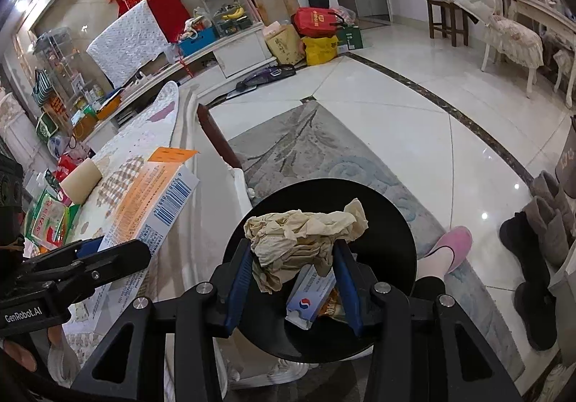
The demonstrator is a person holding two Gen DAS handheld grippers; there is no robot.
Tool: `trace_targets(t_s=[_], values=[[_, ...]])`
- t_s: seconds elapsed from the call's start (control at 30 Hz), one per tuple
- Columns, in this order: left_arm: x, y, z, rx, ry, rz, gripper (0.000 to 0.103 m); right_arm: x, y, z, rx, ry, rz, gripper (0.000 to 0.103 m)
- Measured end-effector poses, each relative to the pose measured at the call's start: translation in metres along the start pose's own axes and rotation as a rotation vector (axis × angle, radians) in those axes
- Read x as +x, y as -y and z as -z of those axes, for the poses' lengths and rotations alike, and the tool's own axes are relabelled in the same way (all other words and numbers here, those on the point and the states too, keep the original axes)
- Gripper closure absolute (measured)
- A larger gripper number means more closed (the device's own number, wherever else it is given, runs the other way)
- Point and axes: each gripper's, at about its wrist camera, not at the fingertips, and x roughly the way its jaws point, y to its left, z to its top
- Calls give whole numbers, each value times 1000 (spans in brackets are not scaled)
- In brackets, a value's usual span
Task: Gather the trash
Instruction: 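Open both tools to drop the paper and Crestor box into the bin, then move both open tools back over the trash on the bed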
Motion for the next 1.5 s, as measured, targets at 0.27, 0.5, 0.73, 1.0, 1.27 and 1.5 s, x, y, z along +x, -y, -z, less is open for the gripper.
trace_targets(t_s=[0.27,0.5,0.73,1.0,1.27,1.5], values=[[13,-6,-6,-51,-6,64,44,5,12,-2,50,6,25,40],[15,-7,-7,-80,-18,93,35,6,16,3,64,-8,25,40],[7,-8,-3,-70,-11,65,35,9,11,6,58,-24,19,40],[-6,-16,5,-59,11,-14,35,14,-3,12,31,-44,2,40],[-21,-31,15,-78,41,-85,35,14,-21,13,1,-45,-9,39],[-44,-41,27,-74,65,-132,35,12,-41,12,-38,-44,-35,39]])
